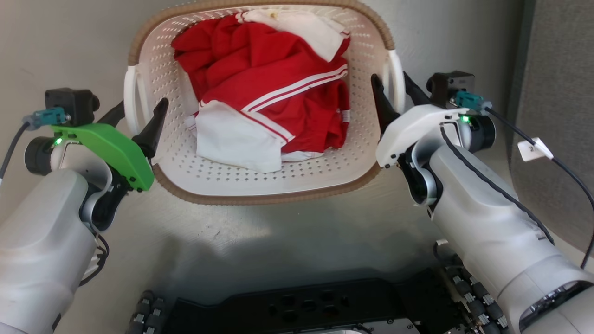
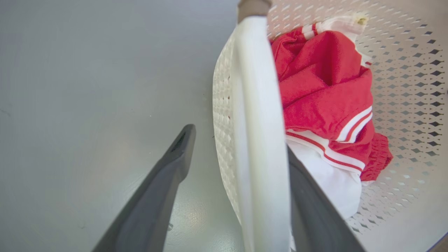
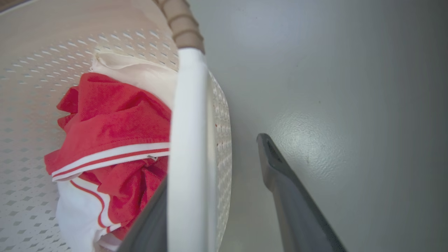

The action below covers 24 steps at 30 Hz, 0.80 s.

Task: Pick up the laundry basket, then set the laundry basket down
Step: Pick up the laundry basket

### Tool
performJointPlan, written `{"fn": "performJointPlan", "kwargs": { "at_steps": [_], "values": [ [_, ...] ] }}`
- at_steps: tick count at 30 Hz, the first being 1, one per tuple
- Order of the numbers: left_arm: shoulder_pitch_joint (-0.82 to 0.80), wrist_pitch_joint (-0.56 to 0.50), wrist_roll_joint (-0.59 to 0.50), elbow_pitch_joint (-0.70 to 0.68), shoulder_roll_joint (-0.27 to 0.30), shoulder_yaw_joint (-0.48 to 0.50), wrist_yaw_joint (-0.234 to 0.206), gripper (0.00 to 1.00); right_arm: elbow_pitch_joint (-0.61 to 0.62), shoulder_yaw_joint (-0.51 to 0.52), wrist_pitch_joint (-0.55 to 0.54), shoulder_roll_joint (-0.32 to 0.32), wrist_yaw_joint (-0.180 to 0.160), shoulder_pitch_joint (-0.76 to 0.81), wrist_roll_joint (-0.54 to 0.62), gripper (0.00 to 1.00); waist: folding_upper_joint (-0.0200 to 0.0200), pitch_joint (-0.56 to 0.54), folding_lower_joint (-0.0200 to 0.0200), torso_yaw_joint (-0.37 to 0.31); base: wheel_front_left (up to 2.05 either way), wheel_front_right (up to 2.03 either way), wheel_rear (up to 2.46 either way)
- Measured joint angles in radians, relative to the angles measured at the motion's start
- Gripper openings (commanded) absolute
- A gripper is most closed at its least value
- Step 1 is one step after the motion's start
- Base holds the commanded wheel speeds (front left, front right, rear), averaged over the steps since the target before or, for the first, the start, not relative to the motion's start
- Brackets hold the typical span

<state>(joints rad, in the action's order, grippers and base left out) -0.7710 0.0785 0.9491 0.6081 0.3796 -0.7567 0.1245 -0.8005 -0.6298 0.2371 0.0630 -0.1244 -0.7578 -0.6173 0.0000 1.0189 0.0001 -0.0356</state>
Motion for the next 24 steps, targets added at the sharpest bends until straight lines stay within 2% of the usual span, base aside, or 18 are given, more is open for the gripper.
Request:
{"fn": "performJointPlan", "kwargs": {
  "at_steps": [2,3,4,5,6,7,16,24],
  "values": [
    [-0.01,0.002,0.02,0.008,-0.002,-0.007,0.0,0.98,-0.01,-0.014,0.0,-0.004,0.0,-0.017,-0.003,0.35,0.0,0.008,0.0,0.005,0.0,0.0,0.0],
    [-0.012,0.002,0.026,0.012,-0.001,-0.015,0.0,0.9,-0.015,-0.02,0.0,-0.006,0.0,-0.024,-0.008,0.36,0.0,0.011,0.0,0.008,0.0,0.0,0.0],
    [-0.014,0.002,0.031,0.015,-0.002,-0.021,0.005,0.73,-0.021,-0.024,0.0,-0.007,0.0,-0.03,-0.009,0.36,0.0,0.012,0.0,0.01,0.0,0.0,0.0],
    [-0.015,0.002,0.034,0.019,-0.002,-0.025,0.007,0.43,-0.026,-0.027,0.0,-0.005,0.0,-0.035,-0.009,0.3,0.0,0.014,0.0,0.012,0.0,0.0,0.0],
    [-0.02,0.002,0.035,0.022,-0.002,-0.031,0.007,0.11,-0.027,-0.032,0.002,-0.004,0.0,-0.036,-0.01,0.05,0.0,0.015,-0.0001,0.013,0.0,0.0,0.0],
    [-0.026,0.002,0.04,0.024,-0.002,-0.042,0.007,0.0,-0.029,-0.036,0.005,-0.004,0.0,-0.038,-0.012,0.0,0.0,0.016,-0.0001,0.015,0.0,0.0,0.0],
    [-0.035,0.02,0.095,0.043,-0.023,-0.095,-0.002,0.0,-0.076,-0.061,0.014,-0.016,0.0,-0.056,-0.05,0.0,0.0,-0.006,-0.0001,0.024,0.0,0.0,0.0],
    [-0.034,0.038,0.138,0.095,-0.023,-0.153,-0.002,0.0,-0.089,-0.118,0.014,-0.023,-0.001,-0.053,-0.098,0.0,0.0,-0.074,-0.0001,0.023,0.0,0.0,0.0]
  ]
}}
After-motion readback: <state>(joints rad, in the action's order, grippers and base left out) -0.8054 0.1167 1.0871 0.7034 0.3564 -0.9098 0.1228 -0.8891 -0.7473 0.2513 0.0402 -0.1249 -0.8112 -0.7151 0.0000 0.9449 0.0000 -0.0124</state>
